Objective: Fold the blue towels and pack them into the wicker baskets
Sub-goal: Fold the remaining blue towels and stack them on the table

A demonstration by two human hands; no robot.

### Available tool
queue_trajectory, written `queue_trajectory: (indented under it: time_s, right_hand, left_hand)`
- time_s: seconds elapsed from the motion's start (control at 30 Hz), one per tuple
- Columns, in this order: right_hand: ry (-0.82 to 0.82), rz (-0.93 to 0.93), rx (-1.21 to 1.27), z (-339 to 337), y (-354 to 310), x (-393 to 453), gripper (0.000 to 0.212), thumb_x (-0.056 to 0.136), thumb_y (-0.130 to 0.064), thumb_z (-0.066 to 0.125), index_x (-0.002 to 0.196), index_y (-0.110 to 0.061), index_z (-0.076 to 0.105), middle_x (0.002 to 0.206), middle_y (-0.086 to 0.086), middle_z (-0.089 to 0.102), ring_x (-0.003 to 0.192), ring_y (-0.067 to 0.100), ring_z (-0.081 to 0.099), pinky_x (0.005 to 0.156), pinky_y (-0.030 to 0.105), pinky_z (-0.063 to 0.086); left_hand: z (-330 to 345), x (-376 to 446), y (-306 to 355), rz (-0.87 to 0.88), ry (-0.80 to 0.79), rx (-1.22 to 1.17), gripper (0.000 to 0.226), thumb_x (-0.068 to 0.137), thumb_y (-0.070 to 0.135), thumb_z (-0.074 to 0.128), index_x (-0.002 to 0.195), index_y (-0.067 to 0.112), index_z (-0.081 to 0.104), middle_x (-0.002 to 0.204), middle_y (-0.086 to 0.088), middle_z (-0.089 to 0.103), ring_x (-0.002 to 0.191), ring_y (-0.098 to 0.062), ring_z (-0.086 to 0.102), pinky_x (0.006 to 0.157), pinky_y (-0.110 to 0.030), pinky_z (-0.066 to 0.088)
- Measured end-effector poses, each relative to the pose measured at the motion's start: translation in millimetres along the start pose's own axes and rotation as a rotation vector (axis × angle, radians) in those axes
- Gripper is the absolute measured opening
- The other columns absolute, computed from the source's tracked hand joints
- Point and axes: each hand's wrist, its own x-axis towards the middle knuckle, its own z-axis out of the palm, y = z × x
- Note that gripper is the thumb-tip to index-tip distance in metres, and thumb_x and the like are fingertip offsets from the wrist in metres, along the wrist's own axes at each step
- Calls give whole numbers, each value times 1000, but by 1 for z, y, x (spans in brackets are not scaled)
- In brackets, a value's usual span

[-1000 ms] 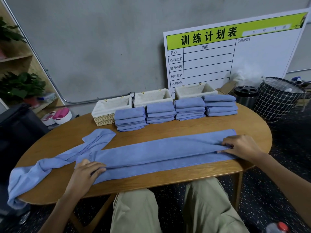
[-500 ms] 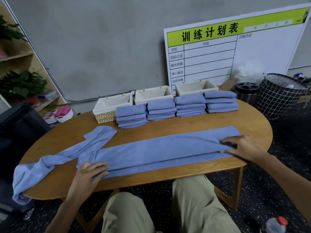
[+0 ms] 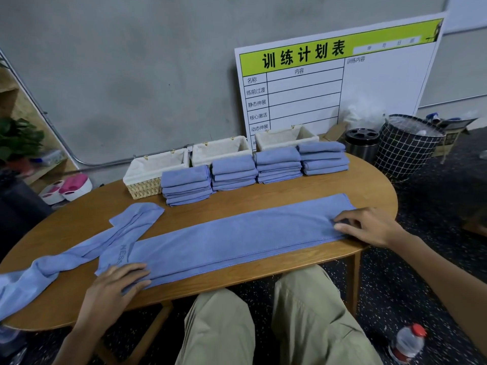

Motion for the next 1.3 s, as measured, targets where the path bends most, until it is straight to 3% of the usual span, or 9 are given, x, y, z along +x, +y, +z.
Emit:
queue_trajectory:
  time_s: [0.17,0.3,0.47,0.57,0.73,0.83,0.97,1.13,1.3]
  right_hand:
    - [173,135,-104,8,-12,14,66,83,-81,17,101,-40,65,70,-6,65,69,16,59,54,27,42]
    - [275,153,-79,20,-12,25,56,91,-68,29,110,-32,67,101,-2,66,90,20,60,64,30,49]
    - [41,118,-89,31,-14,32,71,92,-71,15,141,-32,48,148,-2,43,133,26,42,110,49,33]
    - [-144,158,-49,31,-6,29,70,93,-73,9,154,-42,24,164,-11,16,152,15,10,119,46,11]
    - [-189,143,-75,21,3,27,96,73,-87,-11,155,-44,17,165,-14,10,153,14,5,120,48,5]
    - [-104,128,-97,16,-7,42,60,99,-62,17,152,-38,29,162,-9,24,151,18,15,121,51,8]
    - [-51,113,2,21,-35,56,50,105,-50,23,152,-35,32,161,-6,28,148,20,25,118,50,16]
    - [-140,132,-2,38,-22,47,86,81,-82,-5,156,-44,13,165,-15,4,153,13,-2,121,44,3]
    - [-157,135,-30,41,-19,51,79,83,-78,-4,155,-48,7,165,-16,-2,153,14,-6,122,45,0]
  left_hand:
    - [-6,15,16,-29,90,158,53,103,49,30,89,26,75,93,14,72,72,-15,68,61,-34,41]
    - [11,62,64,-36,147,77,49,102,43,36,91,17,76,96,4,74,78,-24,69,68,-39,47]
    - [58,116,142,-45,-342,-182,70,92,74,16,149,43,39,162,17,27,146,-12,28,117,-48,26]
    - [73,116,162,-20,-540,-81,88,77,87,-8,156,51,8,166,19,-9,154,-15,-9,123,-57,-1]
    - [64,123,171,-35,-574,26,92,73,88,-3,154,48,18,167,15,1,155,-19,-2,120,-61,5]
    - [67,150,206,-3,-464,11,78,85,75,5,150,42,32,165,10,19,153,-18,11,119,-55,13]
    - [96,190,278,62,-521,-80,59,103,62,25,158,42,16,169,10,1,155,-22,-3,121,-60,3]
    - [122,189,311,45,-643,-101,75,93,79,22,157,47,1,166,14,-17,153,-24,-19,119,-63,-7]
    - [116,180,291,22,-644,-88,90,80,91,18,156,49,-2,165,16,-19,152,-22,-22,120,-60,-10]
